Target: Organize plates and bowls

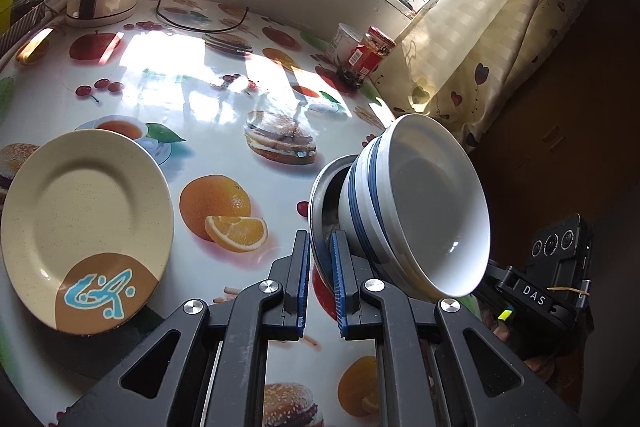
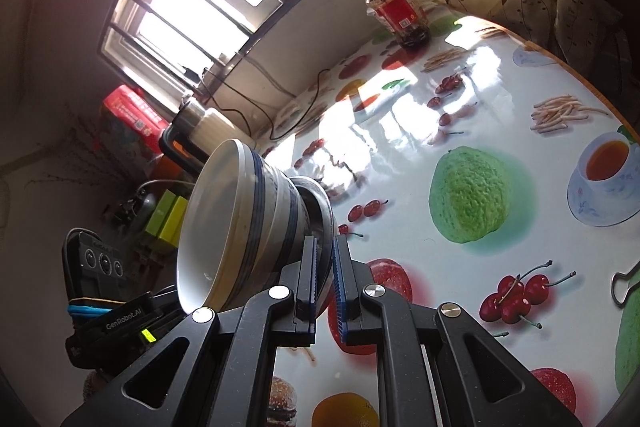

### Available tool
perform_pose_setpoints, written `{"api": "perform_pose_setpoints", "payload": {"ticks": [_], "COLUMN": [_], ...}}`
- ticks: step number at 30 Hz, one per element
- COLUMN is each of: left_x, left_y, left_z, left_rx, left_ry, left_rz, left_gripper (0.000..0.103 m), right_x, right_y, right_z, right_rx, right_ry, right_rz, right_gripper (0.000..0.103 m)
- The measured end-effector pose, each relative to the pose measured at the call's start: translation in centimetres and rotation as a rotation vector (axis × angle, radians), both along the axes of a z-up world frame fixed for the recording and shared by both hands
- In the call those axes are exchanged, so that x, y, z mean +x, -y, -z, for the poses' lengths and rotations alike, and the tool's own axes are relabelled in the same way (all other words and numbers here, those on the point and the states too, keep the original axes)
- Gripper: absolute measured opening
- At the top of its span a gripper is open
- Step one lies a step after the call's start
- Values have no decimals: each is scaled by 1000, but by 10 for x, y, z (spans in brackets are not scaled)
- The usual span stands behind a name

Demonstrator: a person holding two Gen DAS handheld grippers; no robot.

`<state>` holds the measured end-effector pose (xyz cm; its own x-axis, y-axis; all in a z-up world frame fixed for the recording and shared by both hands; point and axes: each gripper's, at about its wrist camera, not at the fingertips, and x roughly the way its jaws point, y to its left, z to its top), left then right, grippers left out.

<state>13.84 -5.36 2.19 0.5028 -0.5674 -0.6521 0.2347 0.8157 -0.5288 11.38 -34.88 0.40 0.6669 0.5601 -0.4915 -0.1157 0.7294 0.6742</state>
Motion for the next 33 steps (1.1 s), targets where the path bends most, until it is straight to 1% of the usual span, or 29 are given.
{"api": "perform_pose_setpoints", "payload": {"ticks": [33], "left_x": [-5], "left_y": [-53], "left_z": [-2], "left_rx": [14], "left_ry": [7], "left_rz": [-104], "left_gripper": [10], "right_x": [25], "right_y": [-54], "right_z": [1], "right_rx": [-4], "right_ry": [-13], "right_rz": [-108], "right_gripper": [9]}}
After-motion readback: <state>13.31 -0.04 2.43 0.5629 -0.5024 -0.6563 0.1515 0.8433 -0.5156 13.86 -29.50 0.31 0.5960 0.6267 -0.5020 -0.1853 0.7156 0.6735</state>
